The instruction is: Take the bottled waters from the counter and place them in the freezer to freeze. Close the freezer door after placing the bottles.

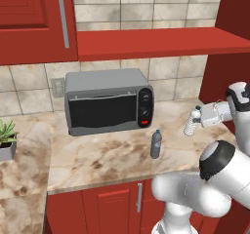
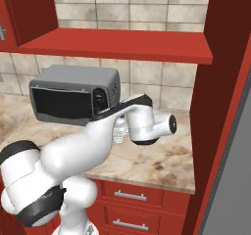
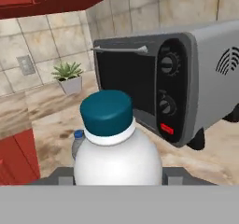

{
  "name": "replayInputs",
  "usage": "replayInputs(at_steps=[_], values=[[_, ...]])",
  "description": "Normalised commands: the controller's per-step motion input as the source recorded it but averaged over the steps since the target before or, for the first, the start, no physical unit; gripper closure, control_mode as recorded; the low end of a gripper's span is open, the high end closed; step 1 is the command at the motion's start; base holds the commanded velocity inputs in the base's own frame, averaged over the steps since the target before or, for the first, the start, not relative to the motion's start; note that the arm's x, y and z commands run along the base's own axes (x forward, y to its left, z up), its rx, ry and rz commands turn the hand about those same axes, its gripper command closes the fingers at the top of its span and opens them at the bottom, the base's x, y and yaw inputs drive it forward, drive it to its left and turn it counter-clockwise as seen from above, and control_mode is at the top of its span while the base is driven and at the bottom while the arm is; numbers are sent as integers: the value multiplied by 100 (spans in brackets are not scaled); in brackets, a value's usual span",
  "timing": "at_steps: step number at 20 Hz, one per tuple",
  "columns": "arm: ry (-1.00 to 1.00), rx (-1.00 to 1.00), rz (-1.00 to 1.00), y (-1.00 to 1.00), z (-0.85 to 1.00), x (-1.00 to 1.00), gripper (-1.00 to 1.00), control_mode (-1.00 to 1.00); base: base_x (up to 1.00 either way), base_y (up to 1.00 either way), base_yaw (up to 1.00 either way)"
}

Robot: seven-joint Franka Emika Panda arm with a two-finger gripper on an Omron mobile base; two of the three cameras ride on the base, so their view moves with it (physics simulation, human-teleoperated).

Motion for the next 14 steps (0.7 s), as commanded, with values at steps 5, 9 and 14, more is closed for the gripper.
replayInputs(at_steps=[5,9,14], values=[[-5,-16,-45,38,86,-54,100,-100,0,0,0],[1,-15,-40,35,77,-22,100,-100,0,0,0],[2,11,-41,7,29,-36,100,-100,0,0,0]])
